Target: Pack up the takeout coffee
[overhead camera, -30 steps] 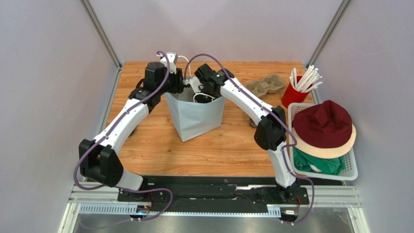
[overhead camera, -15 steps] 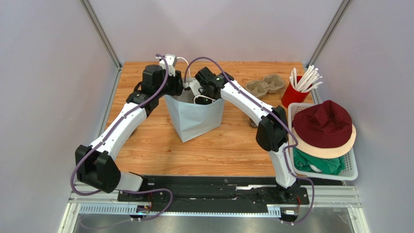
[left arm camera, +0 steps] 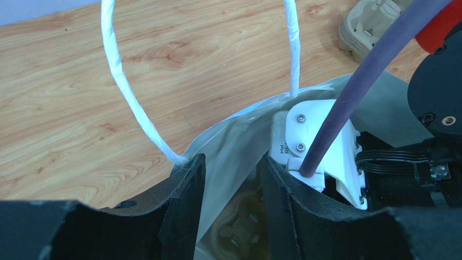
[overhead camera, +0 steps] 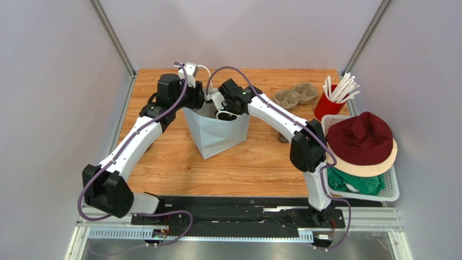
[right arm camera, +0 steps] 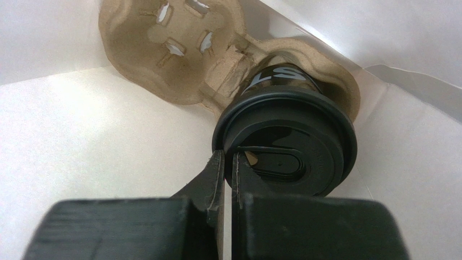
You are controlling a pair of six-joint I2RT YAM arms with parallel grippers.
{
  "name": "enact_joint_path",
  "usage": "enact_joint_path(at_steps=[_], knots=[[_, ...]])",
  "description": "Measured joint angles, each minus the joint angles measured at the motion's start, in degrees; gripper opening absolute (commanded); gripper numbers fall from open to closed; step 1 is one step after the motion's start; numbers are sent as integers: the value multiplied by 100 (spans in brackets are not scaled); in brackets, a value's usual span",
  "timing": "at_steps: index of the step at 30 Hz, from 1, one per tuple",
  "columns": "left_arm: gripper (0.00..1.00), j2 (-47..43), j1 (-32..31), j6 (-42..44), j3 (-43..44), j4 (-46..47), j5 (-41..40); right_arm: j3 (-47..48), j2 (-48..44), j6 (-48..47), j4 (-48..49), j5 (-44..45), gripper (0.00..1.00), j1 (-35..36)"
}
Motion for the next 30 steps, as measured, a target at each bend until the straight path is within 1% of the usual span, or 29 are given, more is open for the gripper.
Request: enact_joint_path(at_steps=[13,14,16,18,21,22,24,25,30], knots=[[52,-48,31,164,-9,-66,107,-208,-28,98,177,-20,0,170],[52,-57,33,168,-9,-79,127,-199,-39,92,173,-2,2,177],[52,-61,33,184,-9,-81,133,-170,-46,72,146,26,9,177],[52,-61,37,190,-9,-74,136,-90,-46,55,72,85,10,177],[52,-61,37,195,-9,-59,157,57,-37,20,-129,210,19,177],[52,-61,37,197,-9,-52,168,153,-11,-2,-243,254,24,177],[52,-61,37,201,-9,-48,184,326,26,-37,-472,332,31,177],[52,-61,37,203,-9,-46,197,402,33,-50,-586,365,40,175],[52,-133,28,208,-9,31,313,702,37,-120,-1010,468,57,170]])
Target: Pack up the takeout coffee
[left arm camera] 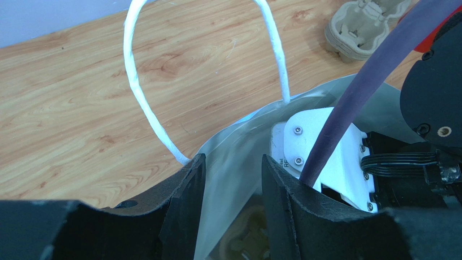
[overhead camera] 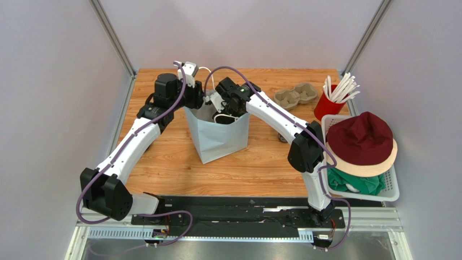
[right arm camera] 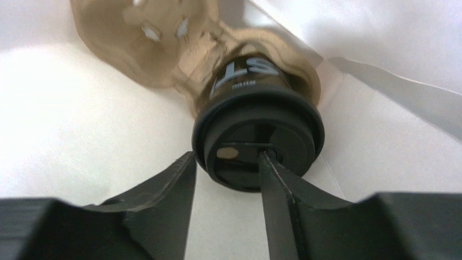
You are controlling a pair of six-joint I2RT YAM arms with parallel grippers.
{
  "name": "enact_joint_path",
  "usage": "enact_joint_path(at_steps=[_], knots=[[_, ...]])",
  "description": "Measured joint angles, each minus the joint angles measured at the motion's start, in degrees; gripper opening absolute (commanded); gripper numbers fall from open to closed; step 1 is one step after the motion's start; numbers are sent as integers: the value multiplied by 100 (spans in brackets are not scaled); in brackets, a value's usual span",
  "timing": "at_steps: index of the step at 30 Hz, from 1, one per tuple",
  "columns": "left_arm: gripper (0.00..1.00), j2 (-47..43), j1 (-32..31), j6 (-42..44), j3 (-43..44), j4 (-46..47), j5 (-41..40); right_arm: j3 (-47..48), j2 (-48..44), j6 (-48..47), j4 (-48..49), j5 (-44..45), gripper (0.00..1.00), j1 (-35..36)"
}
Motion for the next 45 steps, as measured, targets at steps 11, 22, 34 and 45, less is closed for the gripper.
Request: enact_joint_path(at_steps=[11,22,34,45], knots=[[52,-103,2,9,0,153,37,411,-39,-103,-284,-24,71,-11],[52,-105,2,87,13,2,337,297,-417,-87,192,-81,83,-35],[53,-109,-4,293,828,-428,1401,588,-1261,-227,511,-168,91,-87],[17,448,-4,433,1600,-765,1792,1285,-1821,-179,780,-70,91,-962]])
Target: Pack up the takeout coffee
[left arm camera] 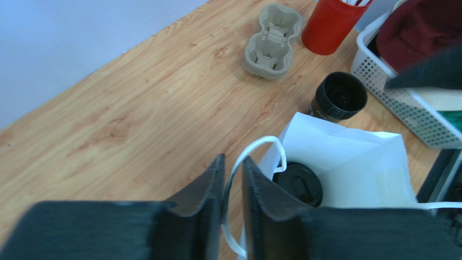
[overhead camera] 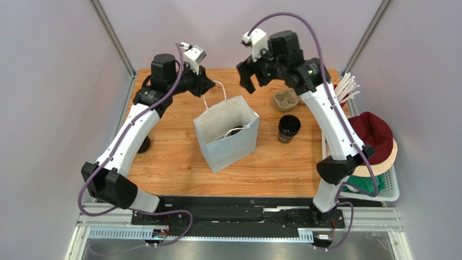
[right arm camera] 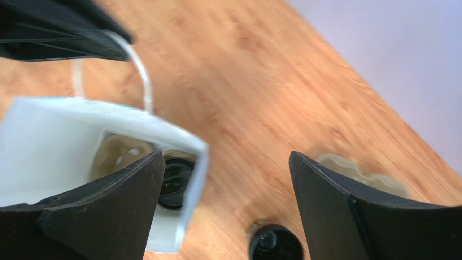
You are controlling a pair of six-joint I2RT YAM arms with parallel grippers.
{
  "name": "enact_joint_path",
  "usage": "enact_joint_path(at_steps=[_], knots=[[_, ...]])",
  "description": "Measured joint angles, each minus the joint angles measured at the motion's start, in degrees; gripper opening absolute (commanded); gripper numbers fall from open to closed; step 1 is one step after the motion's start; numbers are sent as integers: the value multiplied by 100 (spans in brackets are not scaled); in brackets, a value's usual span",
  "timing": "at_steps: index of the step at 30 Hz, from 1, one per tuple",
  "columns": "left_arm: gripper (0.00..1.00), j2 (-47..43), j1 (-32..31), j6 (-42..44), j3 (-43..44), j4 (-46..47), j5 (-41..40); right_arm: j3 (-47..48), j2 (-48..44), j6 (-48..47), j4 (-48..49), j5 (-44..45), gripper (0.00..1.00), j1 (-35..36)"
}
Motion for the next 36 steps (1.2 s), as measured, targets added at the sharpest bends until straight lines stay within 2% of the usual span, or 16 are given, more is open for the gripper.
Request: enact_joint_path(at_steps=[1,4,11,22,24,29,30,32,33,34,36], knots=[[10,81,-2,9,98,-11,4,28,-28,39,46,24,91,-199],[4,417,-20,111,490,-98,31,48,-125,173,140,131,91,-844],[5,1025,-162,173,1117,-284,105,-61,-236,308,492,385,90,-2157],[6,1759,-527,168,2022,-546,269,-63,-111,752,791,745,82,-3438],[11,1805,-560,168,2079,-588,289,-63,26,807,817,870,81,-3593],[41,1821,-573,175,2133,-662,323,-131,435,944,835,942,73,-3904],[50,1821,-573,166,2142,-678,323,-155,516,964,835,946,71,-3954],[60,1821,-573,186,2144,-734,315,-173,678,986,822,957,62,-4022],[73,1818,-573,203,2144,-782,304,-203,741,994,815,960,58,-4048],[74,1808,-573,234,2142,-844,282,-219,778,997,796,953,51,-4059],[90,1744,-573,284,2116,-970,212,-264,863,1001,754,894,44,-4063]])
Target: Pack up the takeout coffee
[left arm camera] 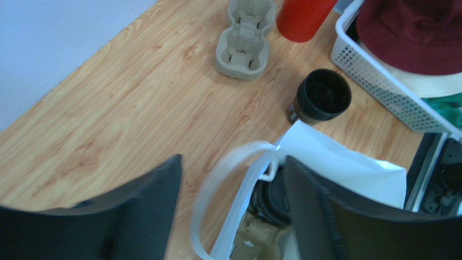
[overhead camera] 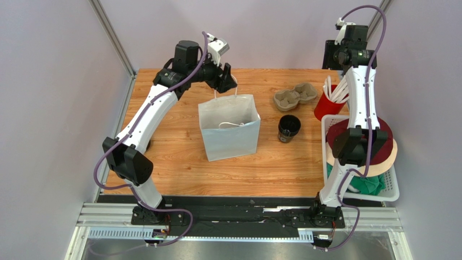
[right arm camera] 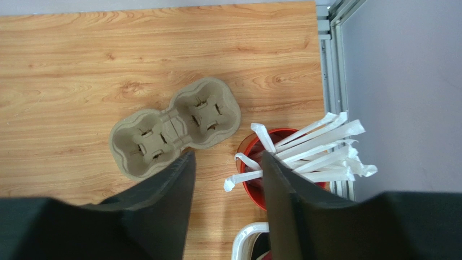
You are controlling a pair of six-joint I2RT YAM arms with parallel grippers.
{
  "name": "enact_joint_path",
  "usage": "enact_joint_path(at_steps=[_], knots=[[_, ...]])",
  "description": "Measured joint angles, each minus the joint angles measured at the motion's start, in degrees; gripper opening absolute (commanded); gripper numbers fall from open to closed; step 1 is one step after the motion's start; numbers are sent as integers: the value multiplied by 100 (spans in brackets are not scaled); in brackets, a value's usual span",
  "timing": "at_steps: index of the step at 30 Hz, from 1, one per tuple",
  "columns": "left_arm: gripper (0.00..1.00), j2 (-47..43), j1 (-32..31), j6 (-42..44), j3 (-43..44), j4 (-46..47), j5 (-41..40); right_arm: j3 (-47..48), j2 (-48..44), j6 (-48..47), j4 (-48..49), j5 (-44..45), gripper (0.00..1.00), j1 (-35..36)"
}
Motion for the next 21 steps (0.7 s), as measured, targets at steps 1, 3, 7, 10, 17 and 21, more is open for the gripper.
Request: enact_joint_path(at_steps=[1,3,7,10,17,21], knots=[[94,-70,0,39,-42,-59,-55,-37,24,-2,-7,-31,44,2],[95,-299,0,136,-199,-155,-214,-192,42,7,-31,-79,43,11],[95,-949,70,299,-562,-378,-531,-599,52,11,-11,-129,43,15],[96,-1360,282,361,-789,-439,-588,-964,52,24,-7,-129,42,15],[96,-1954,968,463,-1668,-398,-717,-1792,17,33,197,-87,38,70],[96,-2118,986,487,-2170,-402,-748,-1814,-7,44,299,24,35,87]])
